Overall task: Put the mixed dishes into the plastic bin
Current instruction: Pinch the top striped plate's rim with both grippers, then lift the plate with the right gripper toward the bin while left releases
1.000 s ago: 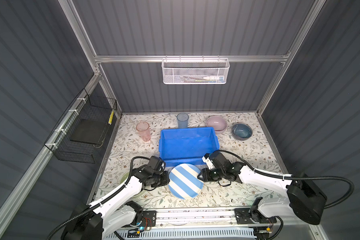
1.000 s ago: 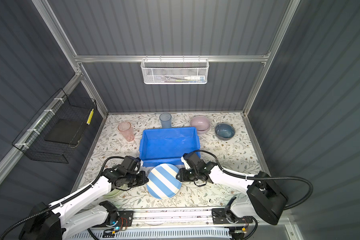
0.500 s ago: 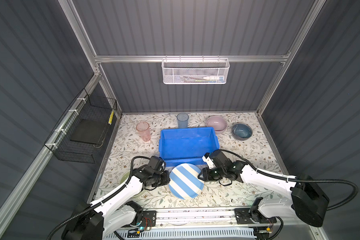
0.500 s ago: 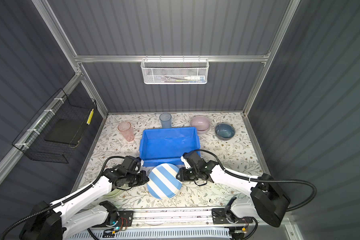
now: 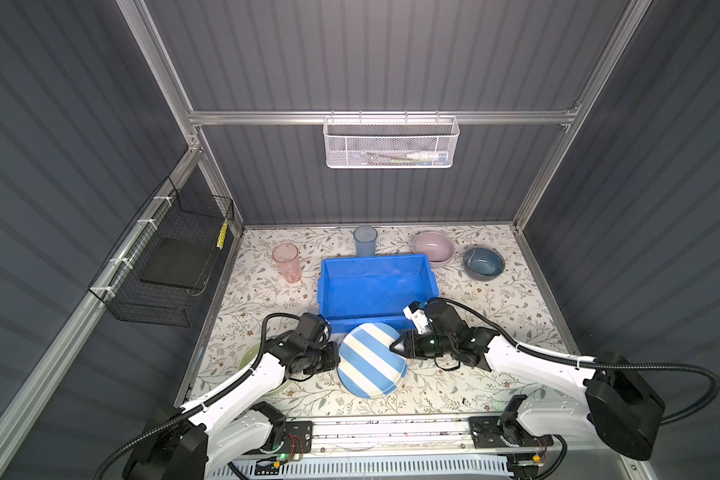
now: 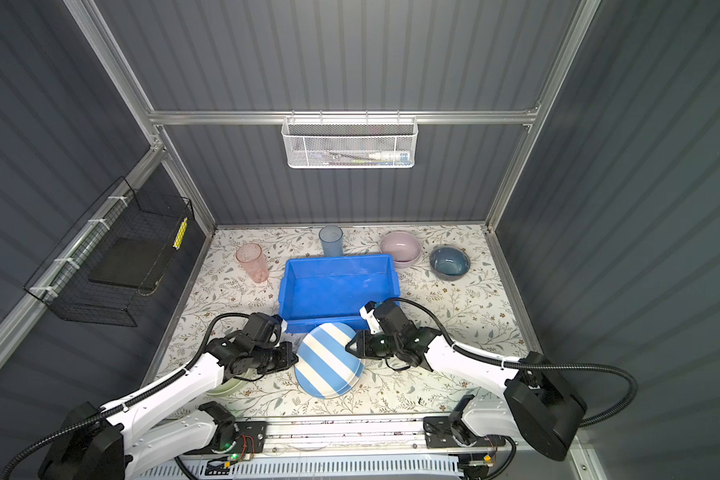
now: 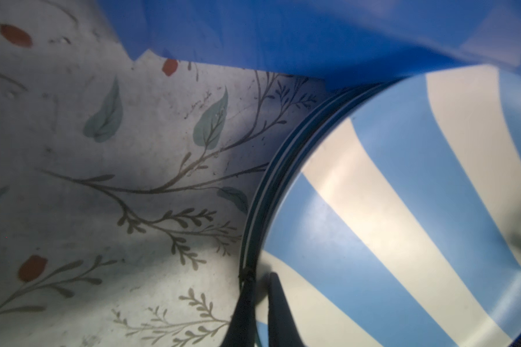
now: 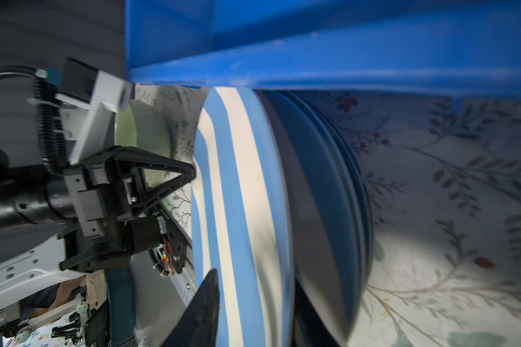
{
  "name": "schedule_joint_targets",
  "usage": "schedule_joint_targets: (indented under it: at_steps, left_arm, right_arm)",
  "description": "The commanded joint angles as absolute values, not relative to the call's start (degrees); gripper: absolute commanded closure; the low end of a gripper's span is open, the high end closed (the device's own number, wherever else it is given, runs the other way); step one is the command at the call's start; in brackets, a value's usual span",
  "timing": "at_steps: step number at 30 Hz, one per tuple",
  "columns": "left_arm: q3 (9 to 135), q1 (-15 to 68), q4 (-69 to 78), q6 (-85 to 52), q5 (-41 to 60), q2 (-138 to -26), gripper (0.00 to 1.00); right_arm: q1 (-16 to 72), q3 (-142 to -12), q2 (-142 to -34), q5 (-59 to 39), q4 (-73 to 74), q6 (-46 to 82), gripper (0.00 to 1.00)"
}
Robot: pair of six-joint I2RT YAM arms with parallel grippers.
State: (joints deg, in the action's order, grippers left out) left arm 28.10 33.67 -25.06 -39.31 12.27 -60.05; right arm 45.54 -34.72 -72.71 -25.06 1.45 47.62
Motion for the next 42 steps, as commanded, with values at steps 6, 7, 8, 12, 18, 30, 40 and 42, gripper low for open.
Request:
schedule_joint_targets:
  at_steps: [6,7,8,12,18,30,40,42]
  left_arm:
    - [27.1,34.0,-28.0,-39.3,11.9,-59.9,0.90]
    - [27.3,34.0,-28.4,-39.3,11.7,-59.6,0.90]
    - [27.5,34.0,-28.6,-39.5,11.7,-59.3,0.90]
    - [28.4,34.0,-30.1,-39.4,11.3,-58.4,0.89]
    - [32.3,34.0,-34.6,-38.5,9.7,-57.5,0.78]
    - [48.5,33.9,-48.4,-34.1,-1.7,-59.7,0.43]
    - [58.4,22.6,-49.0,-23.5,-2.3,-68.0,0.38]
    - [59.3,20.9,-47.8,-20.9,-3.5,-69.0,0.38]
  right_arm:
    - [46.7,-35.5,-72.5,-27.1,8.7,48.2,0.74]
    - [46.6,-35.5,-72.3,-26.4,7.9,48.2,0.77]
    - [46.7,-35.5,-72.0,-25.8,6.9,48.2,0.79]
    - [46.6,-35.1,-71.1,-24.6,4.8,48.3,0.83]
    - [46.6,-34.7,-68.8,-23.3,1.7,48.0,0.90]
    - [46.2,-40.2,-64.6,-21.5,-7.0,43.7,0.96]
    - [39.7,-51.2,-63.8,-22.1,-13.9,39.4,0.98]
    - [37.9,-53.6,-65.1,-21.9,-14.0,38.0,0.98]
